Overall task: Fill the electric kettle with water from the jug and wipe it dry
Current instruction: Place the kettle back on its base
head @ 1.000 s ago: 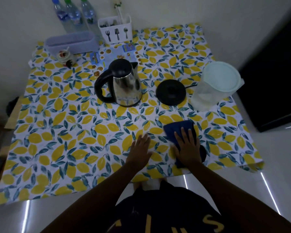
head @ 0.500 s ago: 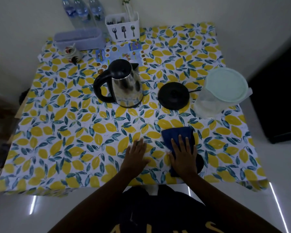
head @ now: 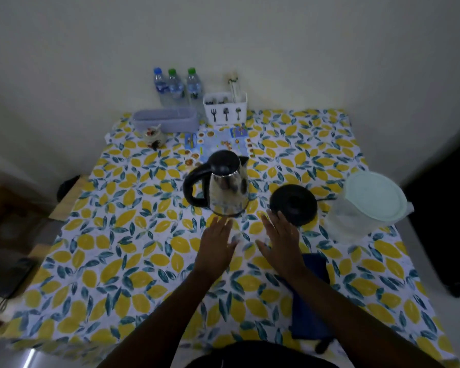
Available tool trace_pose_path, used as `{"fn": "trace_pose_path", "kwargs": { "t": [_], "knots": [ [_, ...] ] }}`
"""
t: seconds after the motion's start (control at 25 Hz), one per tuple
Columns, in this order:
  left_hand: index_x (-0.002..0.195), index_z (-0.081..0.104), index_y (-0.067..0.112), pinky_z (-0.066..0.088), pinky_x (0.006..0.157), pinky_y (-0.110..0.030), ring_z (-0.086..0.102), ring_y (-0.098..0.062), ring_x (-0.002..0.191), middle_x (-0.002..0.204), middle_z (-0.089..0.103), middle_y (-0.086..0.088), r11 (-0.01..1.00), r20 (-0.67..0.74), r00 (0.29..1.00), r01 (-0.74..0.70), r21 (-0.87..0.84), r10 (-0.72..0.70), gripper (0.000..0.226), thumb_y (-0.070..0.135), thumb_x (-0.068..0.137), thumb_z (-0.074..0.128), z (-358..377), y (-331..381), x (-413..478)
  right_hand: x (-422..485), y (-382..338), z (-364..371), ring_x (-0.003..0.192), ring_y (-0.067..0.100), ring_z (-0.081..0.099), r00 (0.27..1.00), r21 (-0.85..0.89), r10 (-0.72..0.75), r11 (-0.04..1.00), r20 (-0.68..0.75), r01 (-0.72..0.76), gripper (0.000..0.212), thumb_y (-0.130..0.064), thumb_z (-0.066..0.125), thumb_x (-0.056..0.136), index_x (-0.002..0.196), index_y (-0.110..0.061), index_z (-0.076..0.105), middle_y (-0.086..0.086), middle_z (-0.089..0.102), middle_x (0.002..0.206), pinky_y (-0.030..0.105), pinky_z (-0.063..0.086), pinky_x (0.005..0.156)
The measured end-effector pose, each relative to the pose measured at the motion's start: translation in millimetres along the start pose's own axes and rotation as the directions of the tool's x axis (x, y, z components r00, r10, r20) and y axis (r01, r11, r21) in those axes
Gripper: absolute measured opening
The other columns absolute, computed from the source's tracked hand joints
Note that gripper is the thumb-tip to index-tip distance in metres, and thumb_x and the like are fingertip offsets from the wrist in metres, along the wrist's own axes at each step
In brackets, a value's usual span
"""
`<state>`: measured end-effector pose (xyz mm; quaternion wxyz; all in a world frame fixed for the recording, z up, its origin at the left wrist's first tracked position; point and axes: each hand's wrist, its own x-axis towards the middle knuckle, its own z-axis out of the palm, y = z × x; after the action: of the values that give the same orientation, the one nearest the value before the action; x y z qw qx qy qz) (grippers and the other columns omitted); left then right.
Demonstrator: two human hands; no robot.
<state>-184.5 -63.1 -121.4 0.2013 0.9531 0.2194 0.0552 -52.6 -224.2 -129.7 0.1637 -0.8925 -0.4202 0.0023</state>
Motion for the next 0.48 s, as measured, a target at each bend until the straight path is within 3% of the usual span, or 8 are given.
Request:
{"fn": "trace_pose_path", "kwargs": {
  "t": [0.12, 0.2, 0.36, 0.48],
  "knots": [
    [0.147, 0.035, 0.01, 0.027, 0.118, -0.045, 0.023, -0.029, 0.148, 0.156, 0.032, -0.011, 1.0, -0.179, 0.984, -0.027, 0.001, 0.027, 0.058, 0.032, 0.097, 0.054, -46.6, -14.7, 35.6, 65.1, -25.4, -27.5, 0.148, 0.028, 0.021, 0.997, -0.025, -0.075, 0.997, -0.034, 0.074, 0.08, -0.051, 0.062, 0.086, 0.15, -0.017, 0.028, 0.006, 0.026, 0.16, 0.053, 0.03, 0.11],
    [0.149, 0.031, 0.011, 0.023, 0.119, -0.044, 0.018, -0.029, 0.149, 0.159, 0.026, -0.01, 1.0, -0.21, 0.978, -0.011, -0.01, 0.008, 0.06, 0.027, 0.096, 0.055, -71.4, -25.3, 55.7, 101.9, -39.7, -39.8, 0.15, 0.027, 0.011, 0.995, -0.058, -0.102, 0.993, -0.005, 0.101, 0.089, -0.051, 0.063, 0.085, 0.153, -0.018, 0.017, 0.006, 0.014, 0.163, 0.053, 0.024, 0.113],
    [0.153, 0.018, 0.016, 0.021, 0.121, -0.047, 0.012, -0.031, 0.149, 0.162, 0.015, -0.009, 0.997, -0.139, 0.987, 0.08, -0.025, -0.082, 0.062, 0.024, 0.099, 0.049, -99.2, -47.3, 89.0, 158.2, -54.1, -48.9, 0.151, 0.023, -0.004, 0.99, -0.101, -0.114, 0.987, 0.081, 0.122, 0.101, -0.055, 0.062, 0.084, 0.154, -0.02, -0.001, 0.001, -0.004, 0.164, 0.053, 0.015, 0.118],
    [0.153, 0.018, 0.019, 0.041, 0.106, -0.046, 0.04, -0.036, 0.134, 0.153, 0.031, -0.015, 0.984, -0.044, 0.997, 0.062, -0.165, -0.07, 0.058, 0.014, 0.101, 0.044, -104.6, -61.2, 108.3, 181.2, -58.3, -42.0, 0.151, 0.022, -0.002, 0.975, -0.098, -0.144, 0.982, 0.166, 0.162, 0.106, -0.058, 0.063, 0.082, 0.154, -0.018, -0.005, 0.0, -0.005, 0.164, 0.054, 0.016, 0.118]
  ]
}}
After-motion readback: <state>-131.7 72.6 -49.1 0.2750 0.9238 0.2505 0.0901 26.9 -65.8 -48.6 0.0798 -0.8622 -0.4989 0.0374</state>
